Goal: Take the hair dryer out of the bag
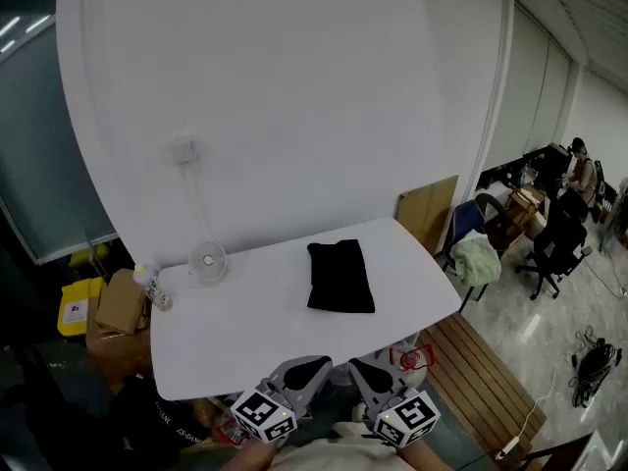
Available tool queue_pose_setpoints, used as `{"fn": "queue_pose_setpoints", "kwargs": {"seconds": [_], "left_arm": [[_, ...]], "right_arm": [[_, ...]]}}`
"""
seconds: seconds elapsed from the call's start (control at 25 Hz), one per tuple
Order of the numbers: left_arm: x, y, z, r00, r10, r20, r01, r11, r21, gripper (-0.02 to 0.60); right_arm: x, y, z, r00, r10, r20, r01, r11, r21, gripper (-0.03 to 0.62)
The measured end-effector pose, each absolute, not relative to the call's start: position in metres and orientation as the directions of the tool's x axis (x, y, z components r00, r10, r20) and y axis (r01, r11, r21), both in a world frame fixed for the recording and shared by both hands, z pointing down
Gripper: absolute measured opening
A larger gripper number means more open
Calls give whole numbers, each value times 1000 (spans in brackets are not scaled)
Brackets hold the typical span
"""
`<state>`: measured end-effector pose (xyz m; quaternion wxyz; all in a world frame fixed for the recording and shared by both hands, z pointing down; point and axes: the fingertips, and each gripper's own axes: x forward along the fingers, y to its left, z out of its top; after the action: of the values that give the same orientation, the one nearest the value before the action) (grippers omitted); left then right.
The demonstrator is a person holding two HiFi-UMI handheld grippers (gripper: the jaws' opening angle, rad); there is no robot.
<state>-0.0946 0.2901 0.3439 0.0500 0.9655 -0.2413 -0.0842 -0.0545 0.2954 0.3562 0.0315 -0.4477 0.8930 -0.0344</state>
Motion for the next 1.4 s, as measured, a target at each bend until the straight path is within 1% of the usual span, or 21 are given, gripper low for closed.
{"fn": "queue_pose_setpoints", "kwargs": {"seconds": [0.2,0.88,1.04,1.2,1.4], "left_arm": [[-93,283,345,866,-479,-144,-460,-876,144,11],[-81,274,356,872,-475,-117,-455,-875,167,11],[-76,261,361,868,-485,-104,-461,-867,190,11],[-69,246,365,869,-487,-90,-463,-863,204,11],[-59,215,374,863,-500,-77,-473,-851,229,11]], "right_arm": [[-52,290,356,-599,-800,-36,-796,599,-85,15],[-37,279,366,-595,-803,-11,-798,592,-113,15],[-31,267,368,-601,-799,-15,-791,598,-129,15],[-25,249,367,-623,-781,-45,-766,621,-166,18],[-11,217,375,-629,-777,-30,-762,623,-175,18]]}}
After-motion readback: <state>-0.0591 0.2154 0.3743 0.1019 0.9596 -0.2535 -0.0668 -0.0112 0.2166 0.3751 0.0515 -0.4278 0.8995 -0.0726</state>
